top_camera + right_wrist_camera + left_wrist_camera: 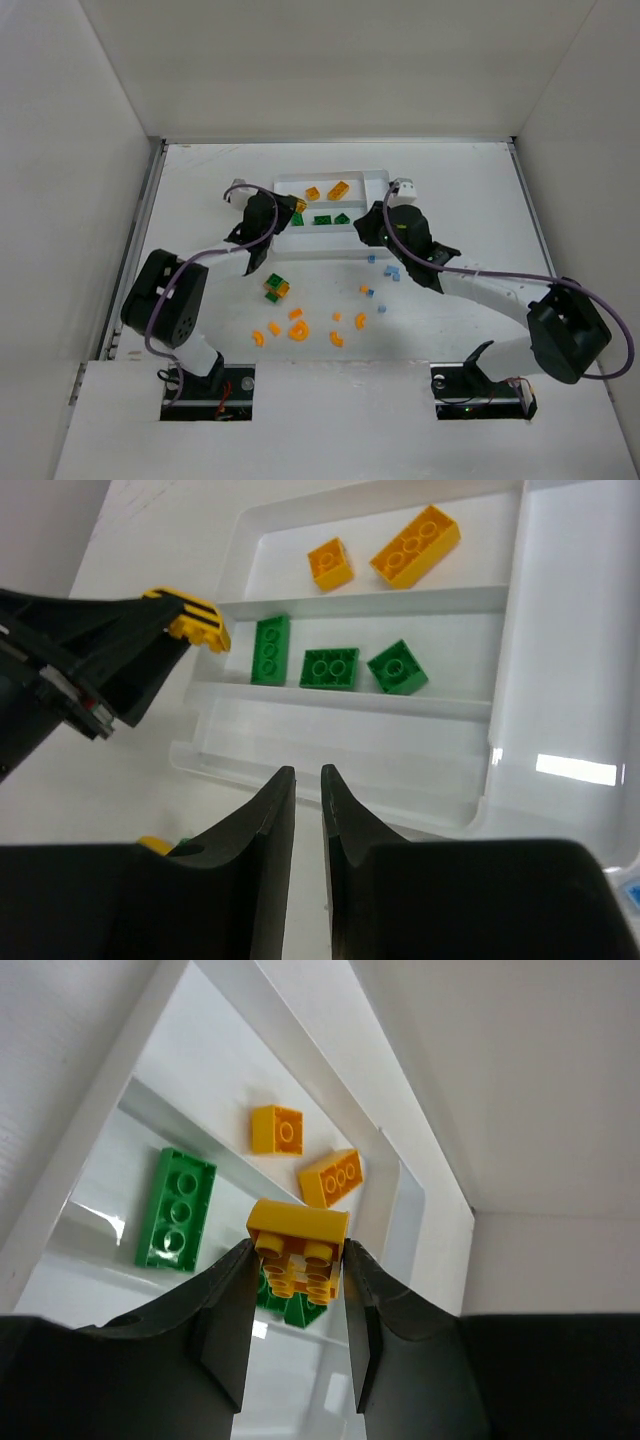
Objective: Sort the legos into containers by color
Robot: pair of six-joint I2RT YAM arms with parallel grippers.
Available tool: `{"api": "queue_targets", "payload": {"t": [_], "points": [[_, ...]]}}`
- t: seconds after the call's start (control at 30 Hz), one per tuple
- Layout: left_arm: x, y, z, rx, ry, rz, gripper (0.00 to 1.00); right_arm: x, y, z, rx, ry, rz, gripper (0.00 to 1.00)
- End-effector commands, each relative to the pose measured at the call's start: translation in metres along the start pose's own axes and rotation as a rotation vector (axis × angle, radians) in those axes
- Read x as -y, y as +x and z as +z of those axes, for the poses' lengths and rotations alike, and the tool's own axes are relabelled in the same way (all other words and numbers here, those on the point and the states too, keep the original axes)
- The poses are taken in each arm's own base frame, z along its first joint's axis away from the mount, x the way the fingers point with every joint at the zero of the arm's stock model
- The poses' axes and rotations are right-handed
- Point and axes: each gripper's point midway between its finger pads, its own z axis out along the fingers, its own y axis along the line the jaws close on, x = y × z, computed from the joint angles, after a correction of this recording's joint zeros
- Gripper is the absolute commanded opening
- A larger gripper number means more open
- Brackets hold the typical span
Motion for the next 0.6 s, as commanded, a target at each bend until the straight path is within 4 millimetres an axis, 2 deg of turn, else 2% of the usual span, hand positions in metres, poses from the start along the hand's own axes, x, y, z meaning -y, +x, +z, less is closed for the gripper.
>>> {"api": "queue_targets", "payload": {"t": [0.0, 0.1, 0.23, 0.33, 0.57], "points": [[0.017, -0.019, 0.024, 0.065, -0.013, -0.031, 0.06, -0.002, -0.023, 0.001, 0.145, -0.006, 0.079, 0.23], [0.013, -0.023, 0.045, 0.075, -0.048, -0.070, 0.06, -0.001, -0.015, 0.003, 0.134, -0.005, 0.084, 0.23], [0.008, -0.025, 0.065, 0.080, -0.079, -0.116, 0.07, -0.001, -0.010, 0.006, 0.130, -0.009, 0.086, 0.24], [0.003, -0.025, 0.073, 0.082, -0.103, -0.132, 0.09, -0.002, -0.007, 0.007, 0.122, -0.016, 0.090, 0.24], [0.009, -0.019, 0.084, 0.075, -0.097, -0.129, 0.20, -0.007, -0.007, 0.006, 0.128, -0.032, 0.093, 0.25]]}}
